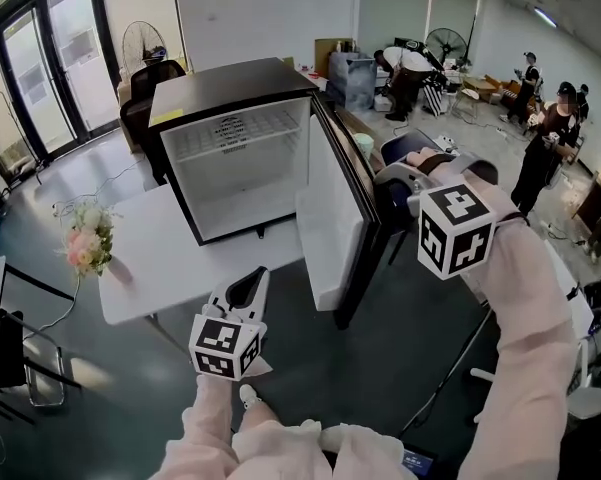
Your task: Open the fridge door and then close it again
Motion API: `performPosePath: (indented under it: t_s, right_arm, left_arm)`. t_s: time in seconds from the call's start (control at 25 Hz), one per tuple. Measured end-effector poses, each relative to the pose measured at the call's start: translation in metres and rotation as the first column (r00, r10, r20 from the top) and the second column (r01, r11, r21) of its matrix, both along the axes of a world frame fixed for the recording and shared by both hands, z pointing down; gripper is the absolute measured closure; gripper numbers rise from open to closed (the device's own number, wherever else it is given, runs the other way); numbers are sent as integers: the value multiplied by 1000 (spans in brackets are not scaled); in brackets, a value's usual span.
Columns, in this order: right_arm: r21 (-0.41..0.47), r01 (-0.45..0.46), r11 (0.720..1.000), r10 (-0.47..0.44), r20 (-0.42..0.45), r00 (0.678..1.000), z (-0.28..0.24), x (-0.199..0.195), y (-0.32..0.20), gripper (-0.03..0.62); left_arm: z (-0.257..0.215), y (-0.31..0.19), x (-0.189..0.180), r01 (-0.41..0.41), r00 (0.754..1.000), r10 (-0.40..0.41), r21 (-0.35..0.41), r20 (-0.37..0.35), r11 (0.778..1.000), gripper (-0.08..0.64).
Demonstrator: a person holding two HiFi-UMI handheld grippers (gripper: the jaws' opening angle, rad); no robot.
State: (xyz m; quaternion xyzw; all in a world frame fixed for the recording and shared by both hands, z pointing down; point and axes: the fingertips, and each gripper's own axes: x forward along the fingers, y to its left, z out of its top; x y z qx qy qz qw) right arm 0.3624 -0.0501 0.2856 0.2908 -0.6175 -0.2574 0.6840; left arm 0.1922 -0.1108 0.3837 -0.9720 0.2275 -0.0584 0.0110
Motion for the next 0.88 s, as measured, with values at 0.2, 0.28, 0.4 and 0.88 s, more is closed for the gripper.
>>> performPosePath:
  t_s: [0.2, 0.28, 0.4, 0.88]
  right_arm:
    - [-10, 10, 1000, -10, -15, 1000, 0, 15, 4, 422]
    - [-9, 13, 1000, -13, -14, 1000, 0, 17, 4, 422]
    - [-9, 10, 1000, -10, -16, 1000, 0, 18, 5, 422]
    - [-19, -21, 1000, 20, -34, 999, 0, 8, 3, 422]
  left_arm:
    - [1, 1, 11, -19, 1000, 19, -1, 9, 1000, 549]
    - [1, 1, 15, -26, 1000, 26, 0, 9, 1000, 549]
    - [1, 2, 18, -36, 999, 36, 2, 12, 999, 549]
    - [1, 0, 7, -38, 999, 38, -4, 6, 999, 549]
